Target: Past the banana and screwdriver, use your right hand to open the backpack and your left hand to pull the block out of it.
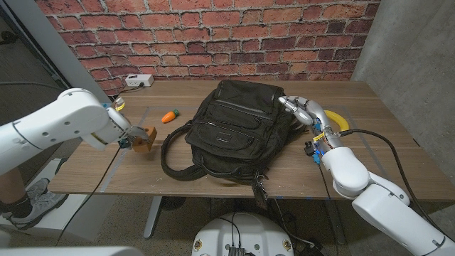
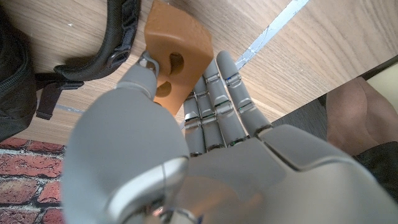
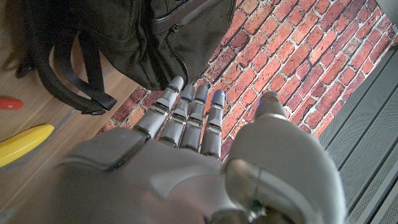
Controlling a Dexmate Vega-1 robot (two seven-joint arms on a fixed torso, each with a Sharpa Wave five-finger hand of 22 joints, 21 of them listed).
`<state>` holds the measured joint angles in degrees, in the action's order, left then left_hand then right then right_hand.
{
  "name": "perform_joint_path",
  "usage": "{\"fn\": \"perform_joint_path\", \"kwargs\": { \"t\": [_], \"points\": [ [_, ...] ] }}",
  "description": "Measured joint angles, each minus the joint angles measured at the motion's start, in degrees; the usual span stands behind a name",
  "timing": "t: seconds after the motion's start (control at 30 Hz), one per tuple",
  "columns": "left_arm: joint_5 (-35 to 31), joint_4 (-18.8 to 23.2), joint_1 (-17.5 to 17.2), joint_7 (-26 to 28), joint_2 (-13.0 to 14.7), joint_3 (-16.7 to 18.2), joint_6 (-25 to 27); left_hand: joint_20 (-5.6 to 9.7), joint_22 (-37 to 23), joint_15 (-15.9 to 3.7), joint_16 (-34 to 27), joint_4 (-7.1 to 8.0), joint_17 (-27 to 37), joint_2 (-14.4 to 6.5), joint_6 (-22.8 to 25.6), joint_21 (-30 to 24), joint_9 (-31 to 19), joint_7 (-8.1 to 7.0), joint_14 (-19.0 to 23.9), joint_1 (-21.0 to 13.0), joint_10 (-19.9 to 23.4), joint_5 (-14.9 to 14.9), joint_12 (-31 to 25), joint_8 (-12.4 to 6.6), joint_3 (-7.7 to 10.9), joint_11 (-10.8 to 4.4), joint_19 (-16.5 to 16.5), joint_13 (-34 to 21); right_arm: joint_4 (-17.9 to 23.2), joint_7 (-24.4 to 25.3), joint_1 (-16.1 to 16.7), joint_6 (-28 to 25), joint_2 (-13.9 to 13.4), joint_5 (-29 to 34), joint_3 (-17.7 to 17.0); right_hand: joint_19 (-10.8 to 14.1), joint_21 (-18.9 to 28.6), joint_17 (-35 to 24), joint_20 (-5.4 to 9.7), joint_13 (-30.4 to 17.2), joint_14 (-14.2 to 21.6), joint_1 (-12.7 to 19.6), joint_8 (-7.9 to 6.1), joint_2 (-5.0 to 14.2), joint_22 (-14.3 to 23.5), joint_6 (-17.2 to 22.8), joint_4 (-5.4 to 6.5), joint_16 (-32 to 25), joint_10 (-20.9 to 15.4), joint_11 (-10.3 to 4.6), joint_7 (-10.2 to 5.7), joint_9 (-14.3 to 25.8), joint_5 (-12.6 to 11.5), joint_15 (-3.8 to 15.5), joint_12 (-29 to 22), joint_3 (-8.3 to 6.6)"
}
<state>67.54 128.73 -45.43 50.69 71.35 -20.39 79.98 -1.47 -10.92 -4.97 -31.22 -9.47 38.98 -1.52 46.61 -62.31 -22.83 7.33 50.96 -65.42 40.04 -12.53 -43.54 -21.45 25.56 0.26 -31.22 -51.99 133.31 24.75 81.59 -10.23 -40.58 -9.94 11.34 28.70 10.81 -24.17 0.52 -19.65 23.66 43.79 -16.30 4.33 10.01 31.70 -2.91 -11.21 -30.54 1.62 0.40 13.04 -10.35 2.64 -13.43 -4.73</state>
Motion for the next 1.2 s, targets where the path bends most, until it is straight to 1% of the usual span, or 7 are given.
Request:
{"fn": "perform_joint_path", "kwargs": {
  "t": [0.17,0.27,0.33,0.43,0.63,0.73,1.2],
  "points": [
    [-2.1,-0.3,-0.8,-0.7,-0.3,0.3,0.0,0.21,0.0,0.0,0.4,0.23,0.0,0.0,-0.1,0.0,0.0,-0.07,0.0,0.0,0.0,-0.3,0.4,0.0,-0.24,-0.02,0.8,0.0,-1.2,0.4,0.4,1.2,0.3,-0.9,-1.0,0.0,0.0,0.0,0.0,0.0,0.0,0.0,0.22,0.0,0.0,0.0,0.0,0.0,0.0,0.0,0.0,-0.3,0.0,0.0,0.2,0.0],
    [-4.0,-0.7,-1.2,-1.8,-0.6,0.3,-0.2,0.14,0.0,-0.45,0.8,0.23,-0.2,0.0,-0.4,0.0,0.0,-0.36,-0.8,0.0,-0.5,-0.3,0.8,0.0,-0.24,-0.46,1.3,0.2,-1.8,0.7,0.7,2.2,0.6,-1.3,-1.5,0.0,0.0,0.1,-0.01,0.0,0.0,-0.2,0.22,0.21,0.0,0.0,0.0,0.0,0.0,0.0,0.0,-0.3,0.0,0.0,0.4,0.0],
    [-5.0,-1.0,-1.5,-2.6,-0.8,0.3,-0.3,0.14,0.2,-0.46,0.8,0.0,-0.2,0.0,-0.5,0.0,0.0,-0.3,-1.0,0.0,-0.5,-0.3,0.8,0.0,-0.48,-0.52,1.3,0.3,-2.1,0.8,0.9,2.6,0.8,-1.5,-1.7,0.6,0.5,0.3,-0.58,0.0,0.0,-0.2,0.45,0.21,0.0,0.0,0.0,0.0,0.2,0.21,0.0,-0.3,0.0,0.0,0.4,0.0],
    [-7.2,-1.3,-1.7,-4.2,-1.1,0.3,-0.5,0.14,0.3,-0.45,0.8,0.15,-0.1,0.0,-0.8,-0.1,0.0,-0.18,-1.0,0.0,-0.5,-0.3,0.8,0.0,-0.78,-0.53,1.3,0.3,-2.8,1.2,1.4,4.0,1.2,-2.0,-2.3,1.4,0.5,0.3,-0.93,0.0,0.0,-0.4,0.45,0.42,0.0,-0.3,0.0,0.0,0.3,0.3,0.31,-0.3,0.0,0.0,0.4,0.0],
    [-12.2,-2.0,-1.9,-7.9,-2.3,-0.2,-0.8,-0.17,0.3,-0.45,0.8,0.15,-0.1,0.0,-0.9,-0.3,0.0,-0.29,-1.0,0.0,-0.5,-0.3,0.9,0.0,-0.78,-0.52,1.6,0.1,-3.9,1.9,2.4,6.6,2.0,-2.5,-3.2,1.4,0.5,0.3,-0.93,0.0,-0.3,-0.4,0.45,0.44,0.0,-0.3,0.0,0.0,0.3,0.3,0.31,-0.3,0.0,-0.3,0.4,0.0],
    [-14.6,-2.3,-2.0,-9.5,-2.9,-0.3,-0.8,0.14,0.3,-0.45,0.8,0.08,-0.1,0.0,-1.0,-0.3,0.0,-0.37,-1.0,0.0,-0.5,-0.3,0.9,0.0,-0.85,-0.52,1.9,0.2,-4.4,2.2,2.9,7.8,2.6,-2.6,-3.8,1.4,0.5,0.5,-0.93,0.1,-0.3,-0.4,0.45,0.44,0.0,-0.3,0.0,0.0,0.3,0.3,0.31,-0.3,0.0,-0.3,0.4,-0.01],
    [-24.0,-3.0,-2.3,-16.5,-4.9,-1.4,-0.5,0.14,0.3,-0.57,1.2,0.14,-0.2,0.0,-1.2,-0.3,0.0,-0.39,-1.7,0.0,-0.5,-0.3,1.1,-0.01,-1.27,-0.51,1.9,0.3,-7.6,2.4,4.2,14.4,5.2,-3.6,-6.0,1.4,0.5,0.5,-0.92,0.3,-0.3,-0.4,0.45,0.44,0.0,-0.3,-0.25,-0.3,0.3,0.3,0.31,-0.3,0.0,-0.3,0.4,-0.26]
  ]
}}
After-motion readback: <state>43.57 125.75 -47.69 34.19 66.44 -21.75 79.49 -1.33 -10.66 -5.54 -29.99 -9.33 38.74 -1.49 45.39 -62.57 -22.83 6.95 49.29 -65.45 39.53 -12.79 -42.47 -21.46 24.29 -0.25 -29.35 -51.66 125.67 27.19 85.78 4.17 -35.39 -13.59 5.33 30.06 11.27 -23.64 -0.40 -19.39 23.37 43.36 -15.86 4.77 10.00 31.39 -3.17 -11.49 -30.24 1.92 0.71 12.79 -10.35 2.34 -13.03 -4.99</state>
